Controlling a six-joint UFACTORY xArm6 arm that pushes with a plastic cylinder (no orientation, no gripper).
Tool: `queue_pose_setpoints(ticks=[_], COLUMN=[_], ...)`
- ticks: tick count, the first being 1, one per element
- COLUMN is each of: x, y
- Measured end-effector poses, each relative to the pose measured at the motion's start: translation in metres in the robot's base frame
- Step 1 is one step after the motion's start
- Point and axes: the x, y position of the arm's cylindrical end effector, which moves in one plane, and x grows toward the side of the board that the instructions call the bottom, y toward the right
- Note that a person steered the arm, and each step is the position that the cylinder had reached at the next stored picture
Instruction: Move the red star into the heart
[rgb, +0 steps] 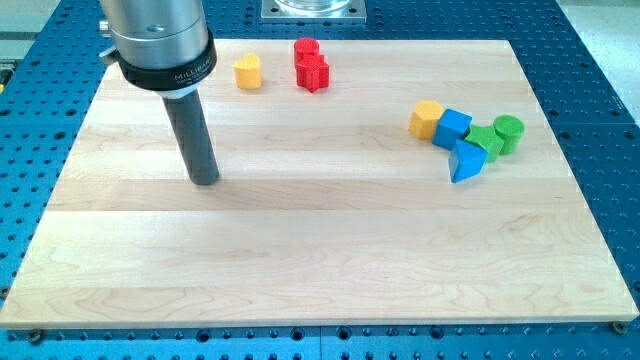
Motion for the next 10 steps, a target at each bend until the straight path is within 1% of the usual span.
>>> queue_pose_setpoints(ticks=[2, 3, 4, 5, 6, 7, 9, 10], x=[0.000, -0.013, -0.051, -0.079, -0.154, -0.198, -0.193, -0.180], y=[-0.001, 0.005, 0.073, 0.160, 0.199, 0.196, 0.133, 0.106])
